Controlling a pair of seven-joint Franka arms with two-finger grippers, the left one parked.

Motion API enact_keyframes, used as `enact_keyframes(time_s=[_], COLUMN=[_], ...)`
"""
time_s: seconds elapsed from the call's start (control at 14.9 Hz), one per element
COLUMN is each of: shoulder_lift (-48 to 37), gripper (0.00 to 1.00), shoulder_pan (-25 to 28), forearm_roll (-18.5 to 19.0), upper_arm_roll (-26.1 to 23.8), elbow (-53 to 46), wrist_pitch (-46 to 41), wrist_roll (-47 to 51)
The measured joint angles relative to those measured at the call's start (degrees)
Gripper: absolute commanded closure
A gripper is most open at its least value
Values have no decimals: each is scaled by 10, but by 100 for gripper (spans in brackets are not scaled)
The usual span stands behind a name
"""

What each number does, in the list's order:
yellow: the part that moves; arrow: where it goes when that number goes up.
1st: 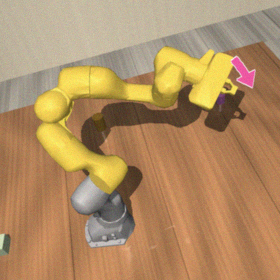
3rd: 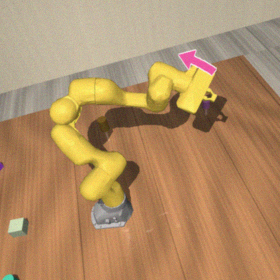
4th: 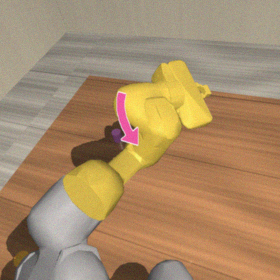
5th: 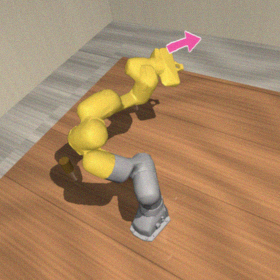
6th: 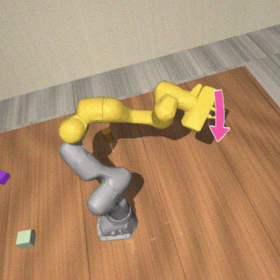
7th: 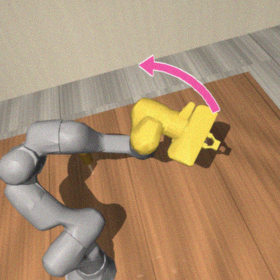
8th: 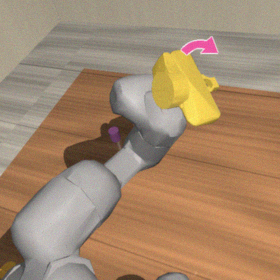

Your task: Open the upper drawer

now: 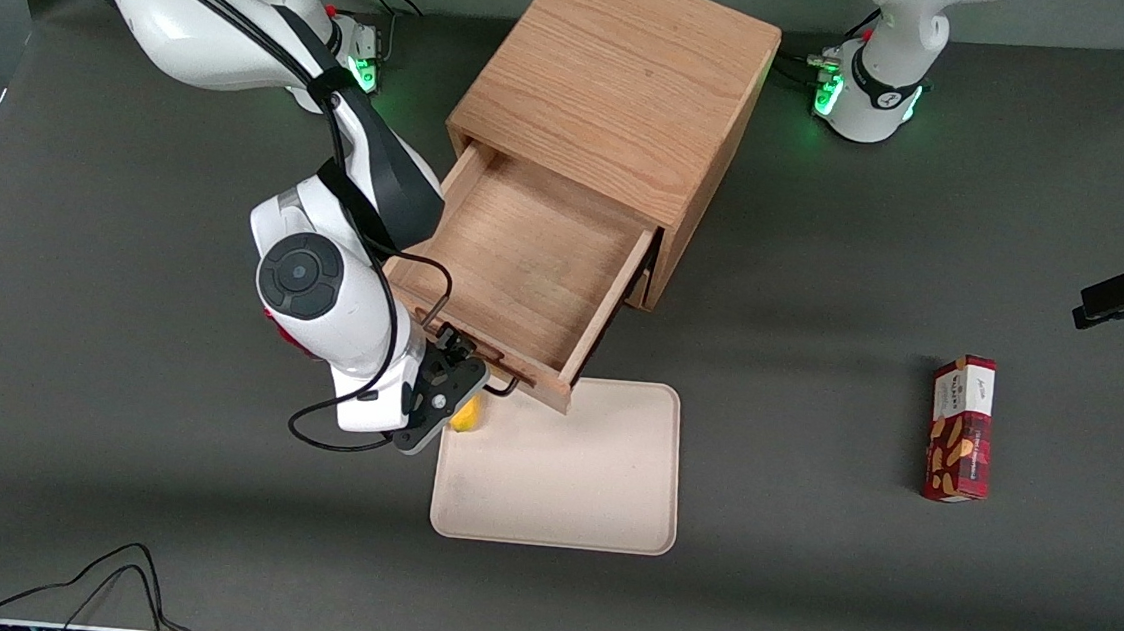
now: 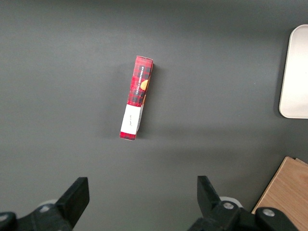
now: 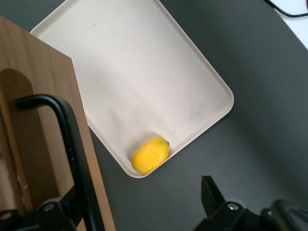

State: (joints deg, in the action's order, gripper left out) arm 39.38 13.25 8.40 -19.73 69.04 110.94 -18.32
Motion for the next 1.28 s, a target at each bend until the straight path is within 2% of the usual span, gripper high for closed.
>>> enact_keyframes(time_s=[0.27, 0.54, 1.01, 1.28], shoulder_lift=[0, 0, -5, -48], gripper=[0, 0, 0, 0], shoulder_pan=[-2, -2, -13, -34], forearm_roll=[-45, -66, -72, -71], upper_arm_roll=[0, 0, 0, 0], elbow=[-13, -24, -93, -111], wrist_pitch=[-27, -56, -164, -214], wrist_roll=[0, 0, 0, 0])
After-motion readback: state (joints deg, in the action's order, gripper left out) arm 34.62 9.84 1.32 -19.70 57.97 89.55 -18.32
